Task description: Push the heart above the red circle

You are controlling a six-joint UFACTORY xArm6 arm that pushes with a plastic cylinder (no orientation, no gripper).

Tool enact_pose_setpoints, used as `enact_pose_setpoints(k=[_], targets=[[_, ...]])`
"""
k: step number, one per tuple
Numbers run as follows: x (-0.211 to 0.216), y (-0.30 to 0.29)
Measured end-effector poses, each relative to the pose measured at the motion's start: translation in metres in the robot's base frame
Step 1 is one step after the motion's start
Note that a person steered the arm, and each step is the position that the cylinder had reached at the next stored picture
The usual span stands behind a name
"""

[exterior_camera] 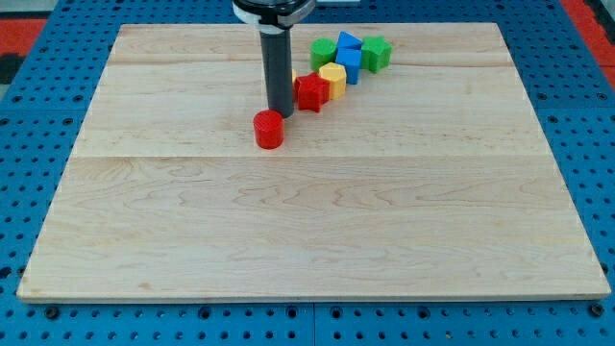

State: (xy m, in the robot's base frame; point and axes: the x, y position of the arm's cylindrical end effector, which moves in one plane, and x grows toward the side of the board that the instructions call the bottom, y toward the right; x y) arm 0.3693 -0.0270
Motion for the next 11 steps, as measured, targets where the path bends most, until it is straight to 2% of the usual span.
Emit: enact_pose_setpoints(k=[1,2,4,5,7,8,10,11], targets=[[0.039,0.02],[0.034,0.04],[-0.007,0.036],[-0.006,0.004],[-0.026,-0.007],[-0.056,-0.006],[-0.089,-0.025],[-0.091,-0.061]])
